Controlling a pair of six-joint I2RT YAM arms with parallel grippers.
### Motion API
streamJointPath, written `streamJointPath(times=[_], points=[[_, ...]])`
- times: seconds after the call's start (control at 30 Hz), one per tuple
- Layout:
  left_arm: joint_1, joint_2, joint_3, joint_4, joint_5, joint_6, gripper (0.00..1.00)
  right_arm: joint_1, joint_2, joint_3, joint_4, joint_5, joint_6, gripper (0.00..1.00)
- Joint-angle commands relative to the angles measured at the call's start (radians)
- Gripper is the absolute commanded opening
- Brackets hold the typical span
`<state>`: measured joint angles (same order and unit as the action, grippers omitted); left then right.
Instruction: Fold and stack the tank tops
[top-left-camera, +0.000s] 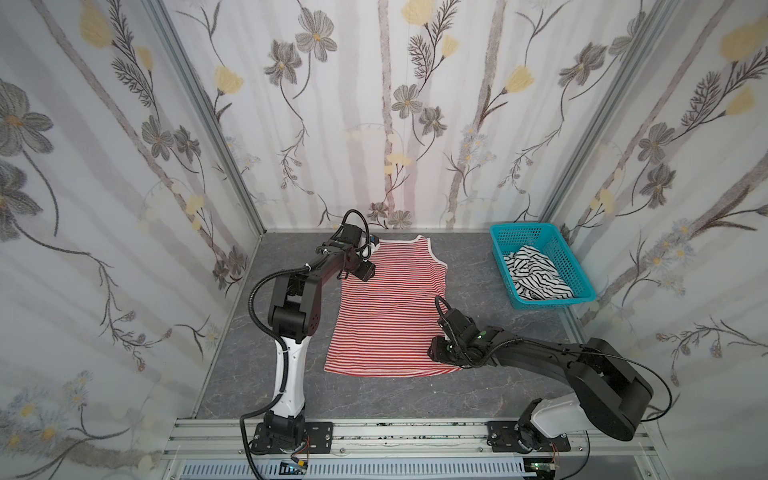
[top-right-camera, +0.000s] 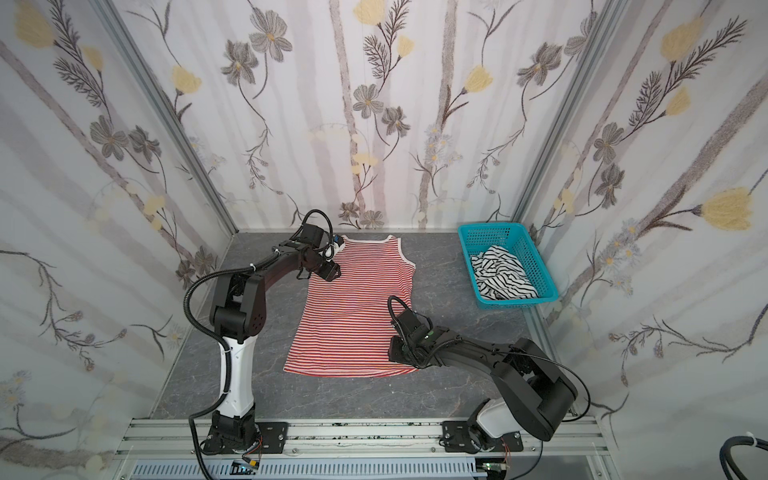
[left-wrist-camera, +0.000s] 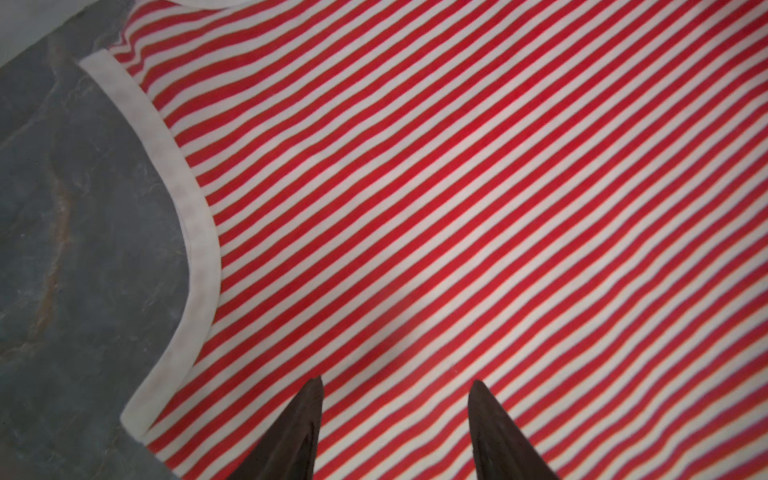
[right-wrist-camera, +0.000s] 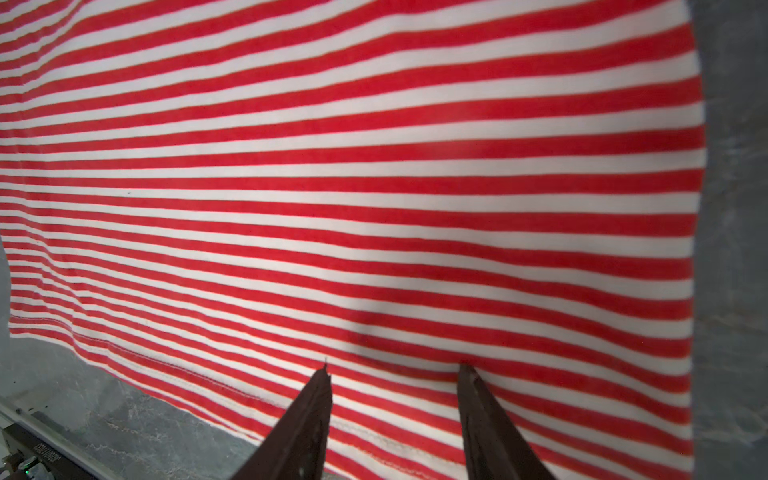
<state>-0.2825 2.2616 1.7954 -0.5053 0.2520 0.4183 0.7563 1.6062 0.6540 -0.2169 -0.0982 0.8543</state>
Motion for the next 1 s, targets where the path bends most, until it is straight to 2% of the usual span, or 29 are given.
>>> streamJointPath(times=[0.0, 0.17, 0.37, 0.57, 0.7, 0.97], points=[[0.003, 0.057, 0.055, -0.005, -0.072, -0.014, 0.58, -0.032, 0.013, -0.01, 0.007, 0.01, -0.012, 0.52], [0.003, 0.063, 0.023, -0.004, -0.115, 0.011, 0.58, -0.123, 0.029, 0.003, -0.022, 0.0, -0.057, 0.53], [0.019, -0.008, -0.108, 0.01, -0.182, 0.01, 0.57, -0.265, 0.128, 0.091, -0.038, -0.04, -0.13, 0.56], [0.04, -0.175, -0.365, 0.046, -0.211, 0.007, 0.57, -0.35, 0.334, 0.355, -0.126, -0.03, -0.196, 0.57], [0.041, -0.335, -0.591, 0.067, -0.221, 0.029, 0.57, -0.375, 0.469, 0.591, -0.235, 0.035, -0.208, 0.58], [0.024, -0.623, -0.896, 0.059, -0.217, 0.066, 0.59, -0.411, 0.738, 1.109, -0.423, 0.032, -0.269, 0.58]])
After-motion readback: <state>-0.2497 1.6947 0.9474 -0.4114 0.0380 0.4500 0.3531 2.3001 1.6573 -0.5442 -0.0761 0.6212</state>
